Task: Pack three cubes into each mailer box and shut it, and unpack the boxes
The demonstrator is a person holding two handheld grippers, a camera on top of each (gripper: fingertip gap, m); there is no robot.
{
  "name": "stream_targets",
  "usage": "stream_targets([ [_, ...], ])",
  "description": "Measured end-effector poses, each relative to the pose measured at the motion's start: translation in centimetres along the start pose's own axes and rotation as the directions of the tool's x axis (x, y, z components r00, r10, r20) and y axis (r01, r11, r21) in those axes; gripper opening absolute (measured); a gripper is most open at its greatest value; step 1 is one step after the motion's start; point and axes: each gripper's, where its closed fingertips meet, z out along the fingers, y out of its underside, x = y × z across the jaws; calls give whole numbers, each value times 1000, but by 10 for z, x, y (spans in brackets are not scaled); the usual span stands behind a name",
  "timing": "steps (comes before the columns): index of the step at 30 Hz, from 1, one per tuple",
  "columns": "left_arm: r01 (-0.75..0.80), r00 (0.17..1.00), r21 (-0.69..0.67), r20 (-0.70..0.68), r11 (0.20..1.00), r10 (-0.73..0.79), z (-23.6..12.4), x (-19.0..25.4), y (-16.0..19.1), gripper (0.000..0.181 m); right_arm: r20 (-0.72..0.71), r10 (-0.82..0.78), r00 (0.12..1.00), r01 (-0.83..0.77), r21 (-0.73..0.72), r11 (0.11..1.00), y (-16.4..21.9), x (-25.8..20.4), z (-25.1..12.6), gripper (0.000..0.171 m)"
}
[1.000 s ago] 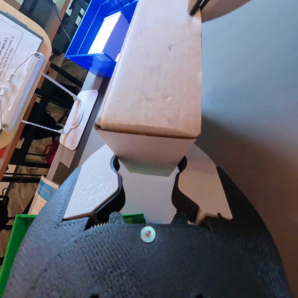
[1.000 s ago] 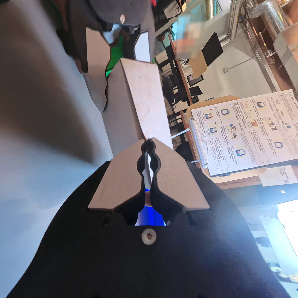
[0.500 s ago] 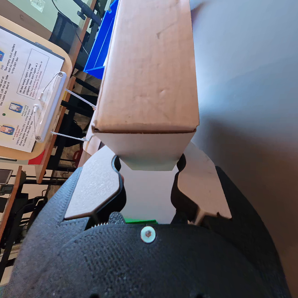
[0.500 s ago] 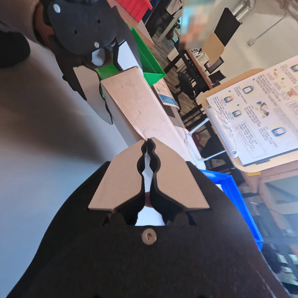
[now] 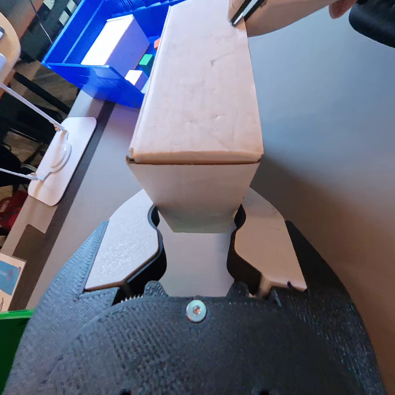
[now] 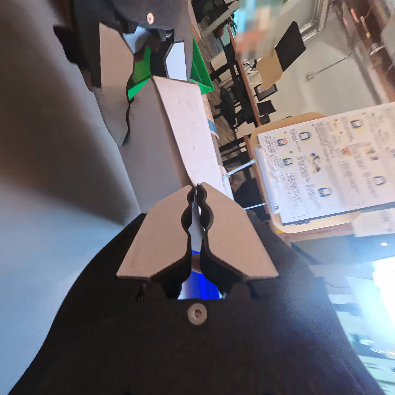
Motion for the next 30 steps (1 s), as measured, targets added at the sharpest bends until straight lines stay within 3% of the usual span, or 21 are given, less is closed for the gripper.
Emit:
stream_targets([
  [1, 5, 1000, -5, -20, 1000, -5, 0, 3, 0, 71, -10, -30, 999, 30, -9, 1000, 1, -2, 1, 4],
  [4, 25, 998, -31, -60, 999, -27, 2, 10, 3, 71, -16, -83, 996, 82, -52, 995, 5, -5, 5, 14],
  [10, 85, 981, 13, -176, 996, -81, -6, 19, -2, 70, -37, -155, 987, 154, -30, 988, -6, -7, 5, 8],
  [14, 103, 970, 36, -223, 994, -92, -8, 22, -3, 69, -42, -167, 985, 165, -37, 986, -10, -5, 7, 14],
  [17, 128, 962, 99, -256, 987, -99, -12, 24, -12, 69, -43, -182, 982, 180, -55, 982, -8, -4, 10, 4],
  [24, 61, 995, 118, -88, 991, -50, -6, 15, -25, 79, -141, -165, 976, 161, -41, 986, -4, 3, 17, 1],
  [26, -4, 1000, 80, 9, 997, 3, -2, 10, -22, 79, -167, -181, 969, 173, -58, 983, -4, 5, 18, 1],
  [30, -105, 993, 69, 67, 992, 100, -2, 5, -18, 76, -156, -129, 979, 127, -24, 992, -10, 5, 13, 2],
])
